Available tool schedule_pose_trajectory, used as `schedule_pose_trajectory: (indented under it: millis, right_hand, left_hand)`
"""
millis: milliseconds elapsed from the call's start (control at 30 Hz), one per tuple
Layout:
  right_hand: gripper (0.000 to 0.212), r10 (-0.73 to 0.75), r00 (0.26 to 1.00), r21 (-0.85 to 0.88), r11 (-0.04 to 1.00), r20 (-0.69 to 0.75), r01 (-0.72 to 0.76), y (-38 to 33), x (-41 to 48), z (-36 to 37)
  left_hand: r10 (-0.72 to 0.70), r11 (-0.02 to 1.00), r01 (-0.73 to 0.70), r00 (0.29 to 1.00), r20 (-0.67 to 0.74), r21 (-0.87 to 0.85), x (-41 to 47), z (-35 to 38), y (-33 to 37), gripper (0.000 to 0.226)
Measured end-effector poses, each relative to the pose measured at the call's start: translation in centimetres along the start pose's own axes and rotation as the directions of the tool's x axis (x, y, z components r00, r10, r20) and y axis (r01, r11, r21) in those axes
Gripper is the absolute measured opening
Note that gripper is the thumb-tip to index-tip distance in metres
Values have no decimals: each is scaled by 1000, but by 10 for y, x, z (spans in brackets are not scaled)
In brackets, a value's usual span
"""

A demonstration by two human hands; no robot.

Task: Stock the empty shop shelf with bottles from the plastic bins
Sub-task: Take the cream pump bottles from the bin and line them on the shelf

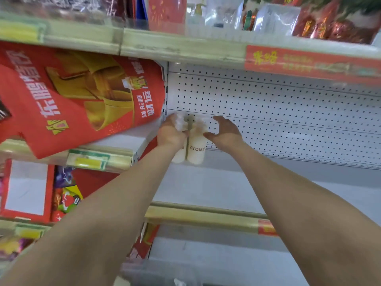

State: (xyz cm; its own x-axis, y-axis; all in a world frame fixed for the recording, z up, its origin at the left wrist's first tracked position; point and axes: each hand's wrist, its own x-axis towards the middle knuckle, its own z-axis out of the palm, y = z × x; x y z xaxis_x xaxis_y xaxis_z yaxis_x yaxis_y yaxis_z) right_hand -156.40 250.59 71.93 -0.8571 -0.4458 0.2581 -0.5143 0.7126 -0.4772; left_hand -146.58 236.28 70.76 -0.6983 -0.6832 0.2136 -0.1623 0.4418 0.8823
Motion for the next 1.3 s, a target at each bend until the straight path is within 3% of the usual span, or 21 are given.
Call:
schedule_pose_trajectory:
  millis: [167,467,700,967,1100,1200,1300]
  right_hand:
    - [70,-99,994,-147,985,-56,90,-25,-48,-34]
    - [60,-117,991,-119,987,-72,108,-67,-135,-48]
    - [64,-71,997,-81,994,31,74,-65,-193,-17]
    - [61,28,973,-126,992,229,1,-37,-251,62]
    - [48,87,926,-57,996,366,-70,-22,-279,110]
    - [56,167,848,-67,986,503,-154,-9,-303,144]
    - [70,244,747,-136,969,618,-204,6,-318,171]
  left_hand:
    - [181,948,-161,982,-49,274,-40,-44,26,62]
    - [210,913,-200,978,9,356,-111,-99,28,66]
    - [162,901,-168,986,50,400,-156,-124,-20,58]
    - [-9,946,21,999,-38,322,-215,-133,-131,49]
    - [-121,933,105,992,24,344,-244,-124,-191,49]
    - [-293,914,226,942,161,338,-274,-111,-231,56]
    - [-463,872,364,832,307,328,-304,-91,-264,68]
